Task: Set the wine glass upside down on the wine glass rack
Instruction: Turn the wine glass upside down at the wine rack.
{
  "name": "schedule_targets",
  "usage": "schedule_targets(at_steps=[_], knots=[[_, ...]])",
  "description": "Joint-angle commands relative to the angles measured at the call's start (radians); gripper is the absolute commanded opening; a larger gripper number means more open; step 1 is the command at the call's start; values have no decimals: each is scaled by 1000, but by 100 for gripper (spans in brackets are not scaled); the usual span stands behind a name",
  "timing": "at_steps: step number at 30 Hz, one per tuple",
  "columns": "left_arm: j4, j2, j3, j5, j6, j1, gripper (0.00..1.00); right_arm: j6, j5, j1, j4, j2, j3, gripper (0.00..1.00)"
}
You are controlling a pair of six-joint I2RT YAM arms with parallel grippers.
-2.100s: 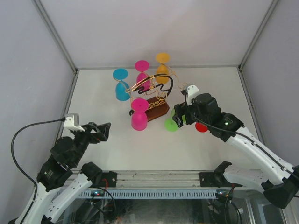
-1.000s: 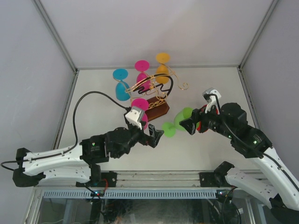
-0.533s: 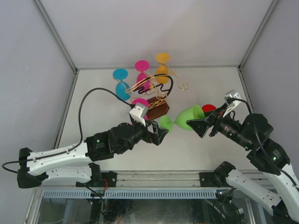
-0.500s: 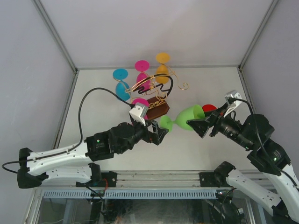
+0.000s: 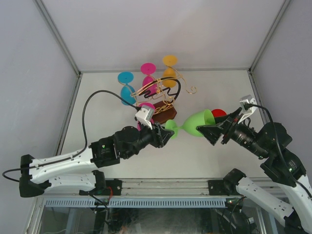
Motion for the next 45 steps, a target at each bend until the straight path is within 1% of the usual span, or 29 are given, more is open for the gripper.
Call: schedule_targets(at_steps=[1,7,8,9,13,17,20,22,26,29,32,34,37,41,43,45], knots=[[68,4,47,29,-2,6,42,12,-3,-4,54,-14,33,68],[82,13,40,18,6,6,10,-19,-36,-4,52,-30,32,69],[87,12,35,12,7,6,3,-28,-52,-4,52,-30,32,70],[94,8,31,8,12,7,1,-37,-68,-4,50,-30,32,73],[77,-19,30,-21,58,13,0,-76,-88,-4,28,-42,32,88],[20,-57,33,-77,152,13,0,-127,-92,-3,-19,-53,52,96],[-39,-90,35,-112,243,13,0,-161,-98,-4,-53,-59,70,98],[-68,-112,31,-106,306,13,0,-187,-86,-4,-64,-68,72,98],[-130,-160,24,-23,448,13,0,-264,-17,-4,-68,-78,59,100],[-191,-187,24,34,535,13,0,-324,14,-4,8,-101,2,100],[-269,-197,47,92,612,13,6,-378,-4,-4,157,-143,-111,100],[-316,-198,66,120,646,13,6,-397,-25,-3,256,-164,-172,100],[-376,-188,87,191,690,13,1,-448,-91,2,387,-153,-231,100],[-406,-164,94,210,746,13,0,-576,-181,28,511,-99,-265,100],[-414,-154,101,212,775,13,0,-652,-227,47,548,-70,-278,100],[-433,-141,120,227,806,12,0,-717,-322,61,553,-28,-277,100]])
